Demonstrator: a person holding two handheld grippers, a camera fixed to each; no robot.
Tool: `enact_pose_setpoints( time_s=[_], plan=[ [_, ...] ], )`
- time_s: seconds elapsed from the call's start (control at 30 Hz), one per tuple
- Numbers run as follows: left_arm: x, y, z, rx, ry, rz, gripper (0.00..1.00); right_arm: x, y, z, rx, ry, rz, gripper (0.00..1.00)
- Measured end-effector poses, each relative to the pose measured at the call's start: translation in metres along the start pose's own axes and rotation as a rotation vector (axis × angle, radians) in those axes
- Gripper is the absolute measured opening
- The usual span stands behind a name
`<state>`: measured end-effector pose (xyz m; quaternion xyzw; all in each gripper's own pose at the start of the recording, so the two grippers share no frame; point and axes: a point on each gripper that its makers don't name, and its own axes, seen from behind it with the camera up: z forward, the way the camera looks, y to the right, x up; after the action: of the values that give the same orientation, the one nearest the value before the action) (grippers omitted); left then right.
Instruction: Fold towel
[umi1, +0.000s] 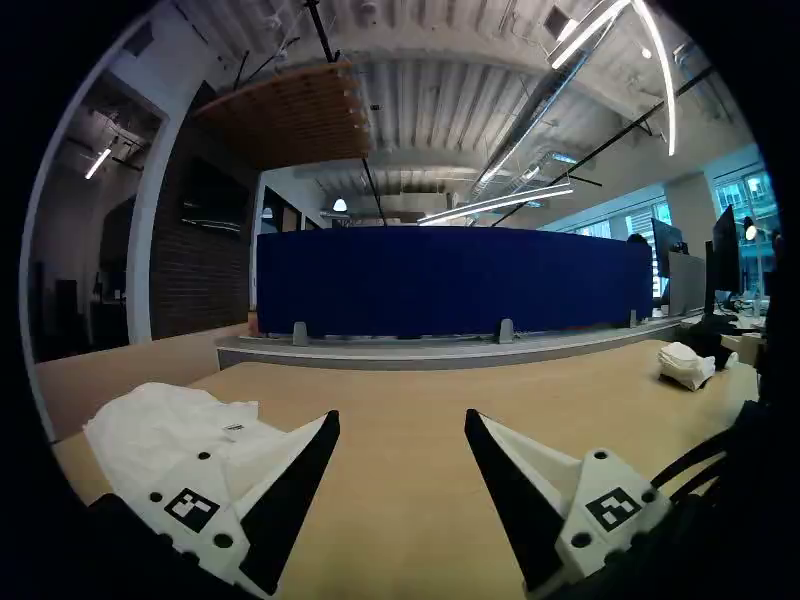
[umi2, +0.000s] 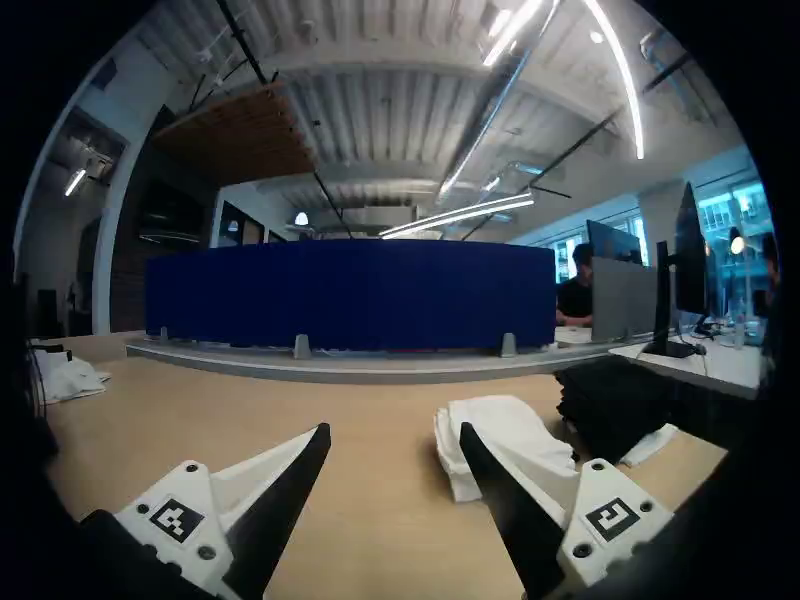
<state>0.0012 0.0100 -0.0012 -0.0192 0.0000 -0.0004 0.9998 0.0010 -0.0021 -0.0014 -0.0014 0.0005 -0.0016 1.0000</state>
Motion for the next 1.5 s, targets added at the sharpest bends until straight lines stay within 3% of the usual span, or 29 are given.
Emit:
enact_pose_setpoints(
  time_s=[1.5],
  plan=[
    [-0.0001, -0.0001, -0.0014, 0.000, 0.000, 0.000, 0.93, -0.0019, -0.0015, -0.0043, 0.008, -0.002, 0.002, 1.00]
  ],
)
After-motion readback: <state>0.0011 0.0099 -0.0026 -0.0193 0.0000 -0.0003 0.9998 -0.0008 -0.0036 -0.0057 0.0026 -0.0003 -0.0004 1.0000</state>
